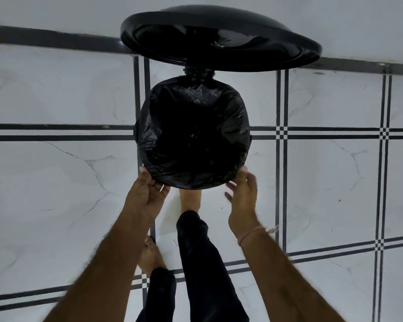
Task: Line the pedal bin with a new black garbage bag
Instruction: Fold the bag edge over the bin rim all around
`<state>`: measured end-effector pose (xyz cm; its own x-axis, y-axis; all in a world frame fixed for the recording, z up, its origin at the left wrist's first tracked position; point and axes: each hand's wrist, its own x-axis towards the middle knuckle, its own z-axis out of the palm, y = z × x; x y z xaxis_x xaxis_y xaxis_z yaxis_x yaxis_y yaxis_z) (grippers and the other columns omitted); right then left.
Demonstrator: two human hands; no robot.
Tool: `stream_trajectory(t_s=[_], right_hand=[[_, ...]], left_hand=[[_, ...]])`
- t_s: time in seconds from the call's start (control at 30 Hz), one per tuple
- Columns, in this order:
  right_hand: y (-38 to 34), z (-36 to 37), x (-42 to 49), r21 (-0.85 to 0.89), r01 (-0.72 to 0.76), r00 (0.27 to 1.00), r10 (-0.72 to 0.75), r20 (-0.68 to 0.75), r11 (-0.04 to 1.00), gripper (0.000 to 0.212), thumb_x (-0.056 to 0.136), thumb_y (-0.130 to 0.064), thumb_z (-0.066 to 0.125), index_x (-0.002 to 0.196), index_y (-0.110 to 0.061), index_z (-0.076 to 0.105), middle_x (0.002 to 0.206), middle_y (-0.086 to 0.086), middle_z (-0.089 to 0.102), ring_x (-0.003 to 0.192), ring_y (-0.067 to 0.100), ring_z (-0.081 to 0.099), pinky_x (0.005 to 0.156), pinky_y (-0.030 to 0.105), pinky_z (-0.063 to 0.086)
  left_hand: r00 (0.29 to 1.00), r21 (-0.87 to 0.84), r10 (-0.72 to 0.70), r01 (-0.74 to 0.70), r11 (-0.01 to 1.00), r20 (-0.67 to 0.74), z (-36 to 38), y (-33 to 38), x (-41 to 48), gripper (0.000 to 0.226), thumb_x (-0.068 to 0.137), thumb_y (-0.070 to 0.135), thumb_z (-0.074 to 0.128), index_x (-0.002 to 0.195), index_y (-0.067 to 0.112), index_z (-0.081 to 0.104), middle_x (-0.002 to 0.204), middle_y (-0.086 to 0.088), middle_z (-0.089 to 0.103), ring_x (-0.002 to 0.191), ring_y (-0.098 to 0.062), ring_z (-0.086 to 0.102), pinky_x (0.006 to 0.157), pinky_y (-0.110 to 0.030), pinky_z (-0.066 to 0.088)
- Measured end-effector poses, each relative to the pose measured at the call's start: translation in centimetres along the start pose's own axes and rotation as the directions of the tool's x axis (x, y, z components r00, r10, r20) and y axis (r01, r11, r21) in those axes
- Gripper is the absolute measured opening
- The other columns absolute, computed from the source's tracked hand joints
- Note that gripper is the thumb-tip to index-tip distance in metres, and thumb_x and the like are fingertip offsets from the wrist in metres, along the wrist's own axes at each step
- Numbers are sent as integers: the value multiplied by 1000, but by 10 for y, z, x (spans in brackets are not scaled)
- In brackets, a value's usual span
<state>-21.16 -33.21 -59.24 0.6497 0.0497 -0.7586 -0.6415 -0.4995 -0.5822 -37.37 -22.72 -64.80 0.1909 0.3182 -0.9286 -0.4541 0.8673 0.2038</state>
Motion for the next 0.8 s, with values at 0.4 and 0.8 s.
stream_trajectory(t_s=[0.4,0.8], right_hand=[[1,14,28,554,-405,913,357,199,727,31,108,-31,54,124,-12,73,128,9,71,110,29,69,70,38,65],[-104,3,12,-7,59,997,-59,39,998,45,111,-46,37,150,-25,44,152,-2,47,144,24,45,115,43,35]], left_hand=[[997,39,-8,11,999,-73,3,1,-4,30,107,33,50,107,9,68,89,-3,83,80,-16,81,66,-31,65],[950,556,266,-135,820,-162,65,66,-58,42,107,57,41,115,21,62,99,6,64,92,-10,61,86,-34,52]])
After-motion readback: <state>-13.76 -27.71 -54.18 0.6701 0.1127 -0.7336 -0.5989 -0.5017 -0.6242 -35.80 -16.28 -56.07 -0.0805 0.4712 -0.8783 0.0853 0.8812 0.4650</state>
